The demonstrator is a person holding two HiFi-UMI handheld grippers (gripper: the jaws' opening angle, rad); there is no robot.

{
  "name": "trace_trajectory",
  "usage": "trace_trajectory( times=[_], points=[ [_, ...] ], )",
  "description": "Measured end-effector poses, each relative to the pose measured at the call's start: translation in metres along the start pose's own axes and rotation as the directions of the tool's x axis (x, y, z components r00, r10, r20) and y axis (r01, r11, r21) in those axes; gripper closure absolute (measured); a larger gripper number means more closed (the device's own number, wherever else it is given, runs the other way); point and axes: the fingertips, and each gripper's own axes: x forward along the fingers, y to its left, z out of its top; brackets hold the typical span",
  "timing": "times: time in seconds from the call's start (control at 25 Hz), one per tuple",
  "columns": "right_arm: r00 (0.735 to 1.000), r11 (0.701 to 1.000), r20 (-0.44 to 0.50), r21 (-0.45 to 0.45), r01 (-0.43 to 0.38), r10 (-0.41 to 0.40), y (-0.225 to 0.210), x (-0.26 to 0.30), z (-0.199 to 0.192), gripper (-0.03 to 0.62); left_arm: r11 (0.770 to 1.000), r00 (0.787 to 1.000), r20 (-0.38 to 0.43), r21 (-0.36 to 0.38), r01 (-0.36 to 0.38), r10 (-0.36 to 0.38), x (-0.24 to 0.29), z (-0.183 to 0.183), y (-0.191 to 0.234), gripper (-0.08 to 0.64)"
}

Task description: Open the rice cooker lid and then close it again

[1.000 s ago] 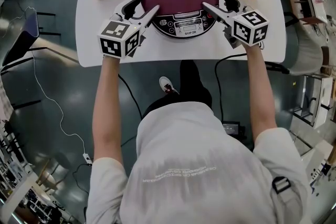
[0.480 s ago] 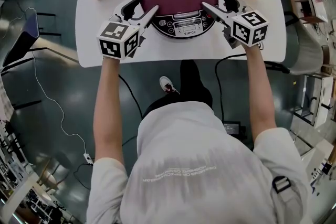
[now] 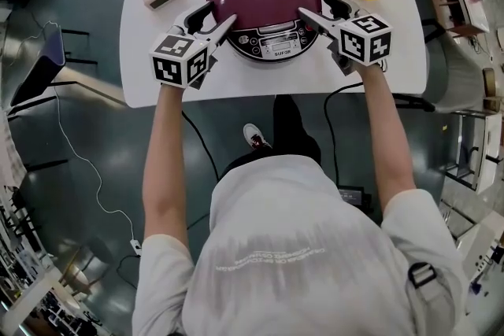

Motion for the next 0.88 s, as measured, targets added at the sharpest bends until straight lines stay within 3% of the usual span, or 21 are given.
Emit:
trace_trajectory(
  times=[0.12, 0.2, 0.32, 0.52, 0.76, 0.88],
  points=[
    [0.999, 0.999, 0.029, 0.0, 0.032, -0.032, 0.0, -0.005, 0.007, 0.407, 1.0, 0.999, 0.032, -0.024, -0.014, 0.015, 0.0, 0.0, 0.002, 0.318],
    [0.997, 0.999, 0.063, 0.023, 0.039, -0.041, 0.002, -0.009, 0.014, 0.416, 0.999, 0.999, 0.032, -0.04, -0.034, 0.036, -0.002, -0.001, 0.004, 0.34],
    [0.995, 0.998, 0.078, -0.015, 0.062, -0.06, 0.009, -0.013, 0.022, 0.422, 0.997, 0.997, 0.018, -0.009, -0.072, 0.073, -0.01, -0.002, 0.007, 0.376],
    [0.989, 0.992, 0.106, -0.065, 0.11, -0.103, 0.025, -0.031, 0.033, 0.467, 0.983, 0.982, 0.059, -0.021, -0.181, 0.182, -0.037, 0.005, 0.016, 0.505],
    [0.976, 0.98, 0.164, -0.118, 0.16, -0.139, 0.052, -0.059, 0.048, 0.53, 0.968, 0.962, 0.126, 0.034, -0.248, 0.242, -0.077, 0.022, 0.006, 0.543],
    [0.972, 0.963, 0.179, -0.195, 0.188, -0.153, 0.068, -0.072, 0.053, 0.56, 0.961, 0.953, 0.161, 0.054, -0.27, 0.258, -0.1, 0.03, -0.002, 0.545]
  ],
)
